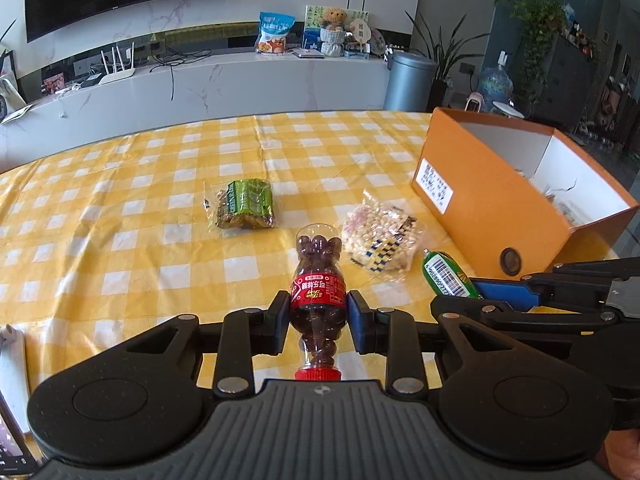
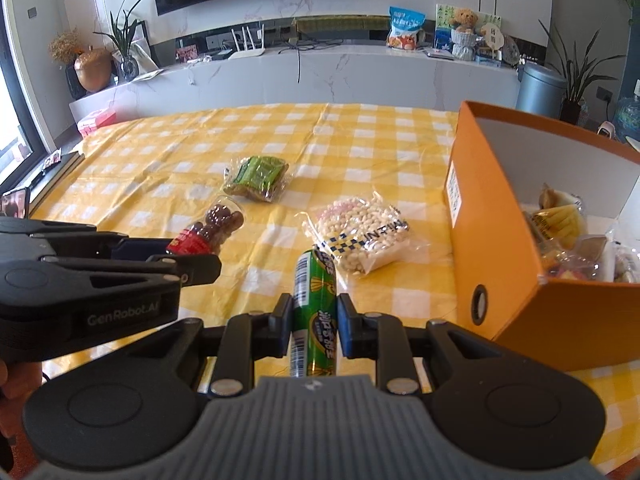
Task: Organize snacks
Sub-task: 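Carry the green tube snack and cola bottle over the orange box with both tools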
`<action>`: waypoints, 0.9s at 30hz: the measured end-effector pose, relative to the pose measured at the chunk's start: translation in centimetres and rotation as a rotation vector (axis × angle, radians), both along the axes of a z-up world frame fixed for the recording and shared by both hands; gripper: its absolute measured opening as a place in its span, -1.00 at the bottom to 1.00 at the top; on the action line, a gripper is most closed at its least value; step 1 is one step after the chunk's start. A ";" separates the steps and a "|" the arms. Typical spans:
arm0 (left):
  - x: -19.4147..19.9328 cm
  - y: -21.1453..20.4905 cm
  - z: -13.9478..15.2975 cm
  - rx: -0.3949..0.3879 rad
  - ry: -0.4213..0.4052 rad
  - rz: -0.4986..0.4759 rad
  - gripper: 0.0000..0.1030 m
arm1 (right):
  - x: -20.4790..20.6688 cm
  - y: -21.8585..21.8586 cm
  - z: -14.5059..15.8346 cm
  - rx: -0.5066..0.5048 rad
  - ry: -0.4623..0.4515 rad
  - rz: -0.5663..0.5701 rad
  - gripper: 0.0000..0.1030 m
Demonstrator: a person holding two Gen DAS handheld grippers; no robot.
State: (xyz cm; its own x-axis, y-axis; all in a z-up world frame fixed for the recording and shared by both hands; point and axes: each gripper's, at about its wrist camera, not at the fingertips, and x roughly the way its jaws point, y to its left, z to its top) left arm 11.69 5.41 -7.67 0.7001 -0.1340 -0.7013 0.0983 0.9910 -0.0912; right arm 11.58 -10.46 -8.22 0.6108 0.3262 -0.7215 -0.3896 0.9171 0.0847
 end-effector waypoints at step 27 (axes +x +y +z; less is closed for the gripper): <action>1.3 -10.4 8.2 -0.021 -0.153 -0.228 -0.34 | -0.1 -11.4 8.8 -0.035 -0.204 -0.124 -0.59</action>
